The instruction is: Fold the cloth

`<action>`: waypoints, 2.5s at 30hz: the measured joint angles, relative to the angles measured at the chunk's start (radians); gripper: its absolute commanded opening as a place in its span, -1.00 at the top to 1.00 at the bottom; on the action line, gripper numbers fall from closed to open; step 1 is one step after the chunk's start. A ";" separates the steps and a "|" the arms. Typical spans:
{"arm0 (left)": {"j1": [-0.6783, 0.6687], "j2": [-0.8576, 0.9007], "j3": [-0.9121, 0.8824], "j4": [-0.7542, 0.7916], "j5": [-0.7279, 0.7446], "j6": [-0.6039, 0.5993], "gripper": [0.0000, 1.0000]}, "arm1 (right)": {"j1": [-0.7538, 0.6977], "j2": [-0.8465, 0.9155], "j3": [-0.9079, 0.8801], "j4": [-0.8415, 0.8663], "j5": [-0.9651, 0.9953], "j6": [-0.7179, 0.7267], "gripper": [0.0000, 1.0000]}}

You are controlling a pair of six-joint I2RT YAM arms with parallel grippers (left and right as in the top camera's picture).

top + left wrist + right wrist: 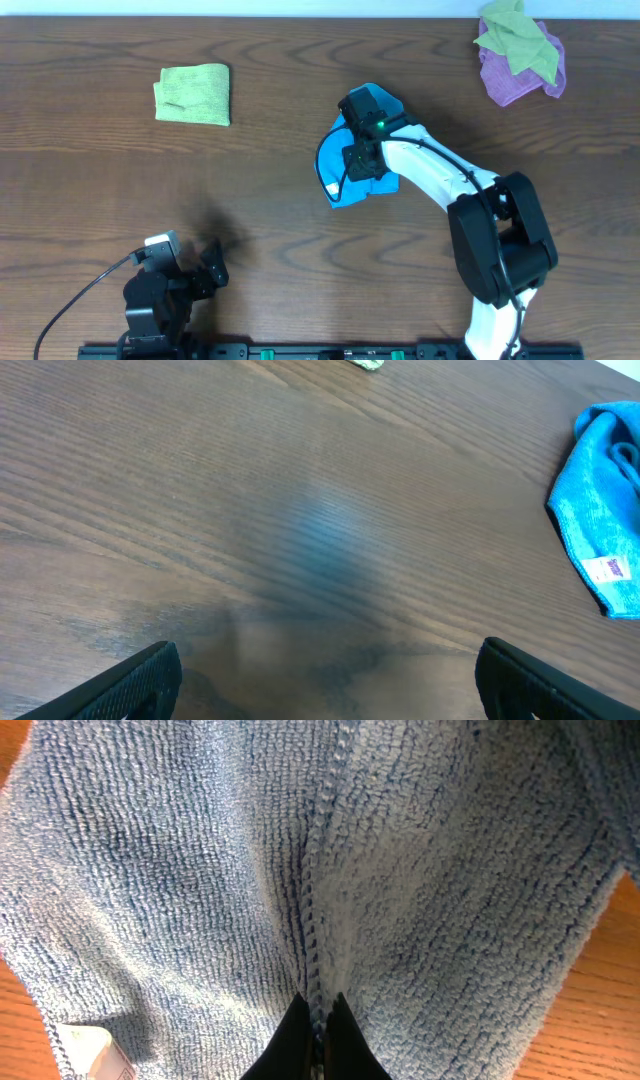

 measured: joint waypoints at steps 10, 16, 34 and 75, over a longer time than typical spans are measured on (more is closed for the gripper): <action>0.000 0.000 0.000 0.000 0.000 0.000 -0.90 | 0.000 -0.089 0.000 -0.018 0.035 0.000 0.97; 0.000 0.000 0.000 0.000 0.000 0.000 -0.91 | 0.000 -0.119 0.001 -0.037 0.042 -0.002 0.83; 0.000 0.000 0.000 0.000 0.000 0.000 -0.91 | 0.000 -0.119 0.001 -0.057 0.061 -0.010 0.69; -0.032 0.240 0.106 0.045 0.344 -0.429 -0.92 | -0.383 -0.291 0.005 -0.286 0.199 0.074 0.97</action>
